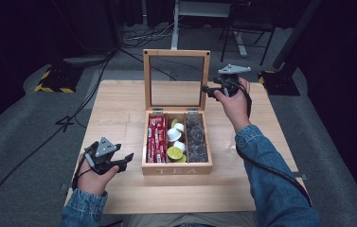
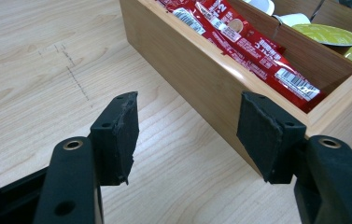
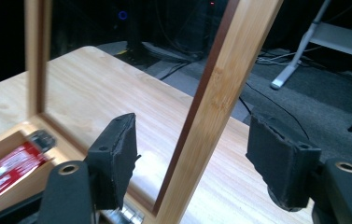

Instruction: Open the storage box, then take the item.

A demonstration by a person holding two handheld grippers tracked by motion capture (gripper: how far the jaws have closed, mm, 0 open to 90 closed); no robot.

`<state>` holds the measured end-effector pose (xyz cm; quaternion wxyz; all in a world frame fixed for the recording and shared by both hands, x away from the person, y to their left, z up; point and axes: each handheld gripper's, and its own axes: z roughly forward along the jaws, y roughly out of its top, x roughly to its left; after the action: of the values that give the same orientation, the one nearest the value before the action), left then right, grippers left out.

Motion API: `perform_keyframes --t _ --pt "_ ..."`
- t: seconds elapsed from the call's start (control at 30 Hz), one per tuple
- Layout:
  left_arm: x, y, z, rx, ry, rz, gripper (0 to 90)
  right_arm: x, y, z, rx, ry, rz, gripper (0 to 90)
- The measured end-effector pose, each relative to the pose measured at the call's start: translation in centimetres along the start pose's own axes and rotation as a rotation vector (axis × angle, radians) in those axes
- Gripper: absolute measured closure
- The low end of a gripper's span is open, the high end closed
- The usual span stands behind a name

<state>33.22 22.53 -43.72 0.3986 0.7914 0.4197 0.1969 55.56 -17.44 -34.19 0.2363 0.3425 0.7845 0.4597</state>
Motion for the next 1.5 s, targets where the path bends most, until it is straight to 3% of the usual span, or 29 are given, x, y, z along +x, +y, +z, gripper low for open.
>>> perform_keyframes --t 0.17,0.4,0.6,0.87,0.97,1.1,1.3,1.5 --pt "0.1 0.4 0.5 -0.003 -0.008 0.009 39.3 0.7 0.3 -2.6 -0.015 0.046 -0.032 36.9" --pt "0.1 0.6 0.6 -0.003 -0.015 0.019 39.1 2.3 -0.2 -6.1 -0.037 0.115 -0.037 37.8" --pt "0.2 0.3 0.4 0.007 -0.017 0.014 37.5 4.2 -1.5 -7.7 -0.033 0.175 -0.049 37.8" --pt "0.7 -0.7 1.1 0.066 -0.015 -0.018 35.1 5.5 -3.3 -7.8 0.027 0.209 -0.045 37.7" --pt "1.1 -1.1 1.4 0.090 -0.016 -0.028 34.5 5.9 -4.2 -7.3 0.053 0.224 -0.038 37.6" --pt "1.4 -1.6 1.7 0.087 -0.007 -0.064 33.8 6.4 -5.6 -6.7 0.081 0.238 -0.024 37.1" --pt "1.7 -2.5 2.3 0.126 -0.006 -0.071 32.3 6.8 -7.2 -5.6 0.118 0.244 -0.016 37.7" --pt "1.6 -3.8 2.7 0.159 0.003 -0.065 32.0 7.6 -8.1 -4.1 0.182 0.248 -0.065 46.9"
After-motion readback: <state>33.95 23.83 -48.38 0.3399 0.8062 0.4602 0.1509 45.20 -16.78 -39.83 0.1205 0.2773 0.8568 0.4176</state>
